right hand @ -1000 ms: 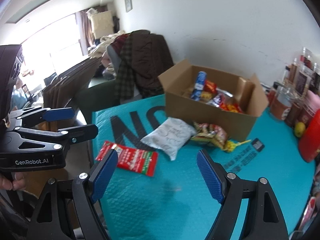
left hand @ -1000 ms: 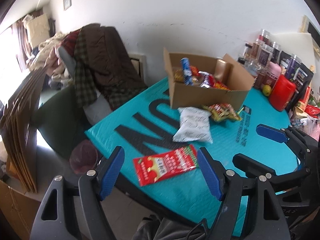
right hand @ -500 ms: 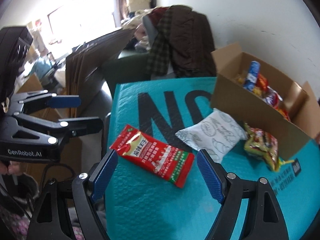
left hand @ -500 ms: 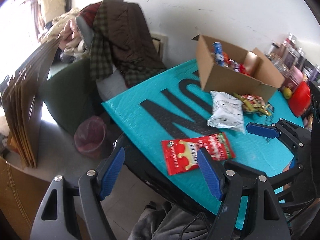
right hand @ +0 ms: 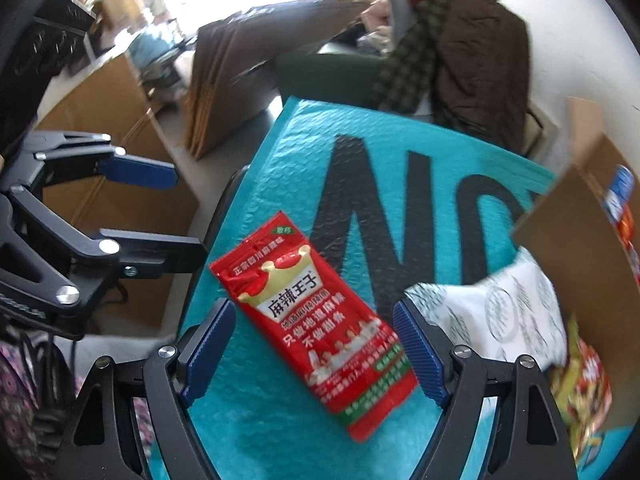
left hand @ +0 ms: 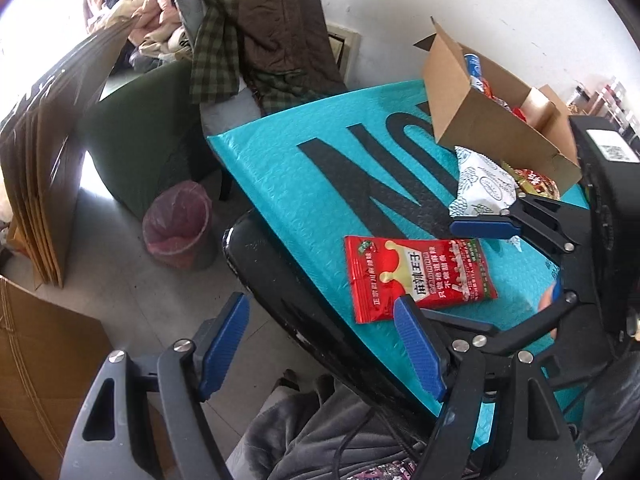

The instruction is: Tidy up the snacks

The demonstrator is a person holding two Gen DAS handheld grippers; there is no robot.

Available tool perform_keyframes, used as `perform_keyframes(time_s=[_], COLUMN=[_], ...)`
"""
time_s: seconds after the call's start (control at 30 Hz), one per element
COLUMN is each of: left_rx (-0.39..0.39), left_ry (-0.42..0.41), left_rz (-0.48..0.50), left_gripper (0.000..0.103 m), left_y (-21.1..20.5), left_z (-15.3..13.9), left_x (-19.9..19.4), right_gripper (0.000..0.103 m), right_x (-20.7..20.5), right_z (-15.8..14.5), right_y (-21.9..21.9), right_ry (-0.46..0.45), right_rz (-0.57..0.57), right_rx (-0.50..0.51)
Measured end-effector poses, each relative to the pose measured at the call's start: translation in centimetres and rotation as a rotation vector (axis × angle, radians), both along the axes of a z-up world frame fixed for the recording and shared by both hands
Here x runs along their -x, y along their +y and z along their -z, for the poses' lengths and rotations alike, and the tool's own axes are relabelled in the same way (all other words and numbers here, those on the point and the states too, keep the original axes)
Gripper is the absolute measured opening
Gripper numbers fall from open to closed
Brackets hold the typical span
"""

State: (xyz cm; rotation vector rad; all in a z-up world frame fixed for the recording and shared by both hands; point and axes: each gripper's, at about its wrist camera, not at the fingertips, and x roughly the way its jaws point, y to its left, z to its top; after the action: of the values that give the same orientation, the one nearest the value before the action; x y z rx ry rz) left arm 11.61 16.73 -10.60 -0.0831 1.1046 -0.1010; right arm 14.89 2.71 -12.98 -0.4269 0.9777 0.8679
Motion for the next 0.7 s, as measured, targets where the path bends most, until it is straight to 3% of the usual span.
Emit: perform_keyframes(time_s=[0.23, 0.27, 0.33, 0.4, 0.7], left_rx=[0.0, 0.0, -0.001, 0.009, 0.024], left_ry=[0.011, 0.013, 0.015, 0.013, -0.009], left_rz=[-0.018, -0.018, -0.016, -0.009, 0.055], left_gripper=[0.075, 0.075, 0.075, 0.075, 0.075], left_y=[-0.1, -0.1, -0.3, -0.5, -2.7], left_z=[0.3, 0.3, 0.4, 0.4, 0.0], left_x=[-0.6, -0.7, -0.7, -0.6, -0.1], right_gripper=[0.079, 0.075, 0.055, 0.048, 0.045], right_x=[-0.6, -0.5, -0.6, -0.5, 2.5], right_z=[1.3, 1.3, 1.0, 0.7, -0.3], right_y=[1.1, 0.9, 0.7, -0.1, -4.1], right_ry=[0.004, -0.004, -0.014, 0.01, 0.034], right_rz=[-0.037, -0.029, -0.002, 0.027, 0.159], right_rx=[0.051, 0.057, 0.06, 0.046, 0.004])
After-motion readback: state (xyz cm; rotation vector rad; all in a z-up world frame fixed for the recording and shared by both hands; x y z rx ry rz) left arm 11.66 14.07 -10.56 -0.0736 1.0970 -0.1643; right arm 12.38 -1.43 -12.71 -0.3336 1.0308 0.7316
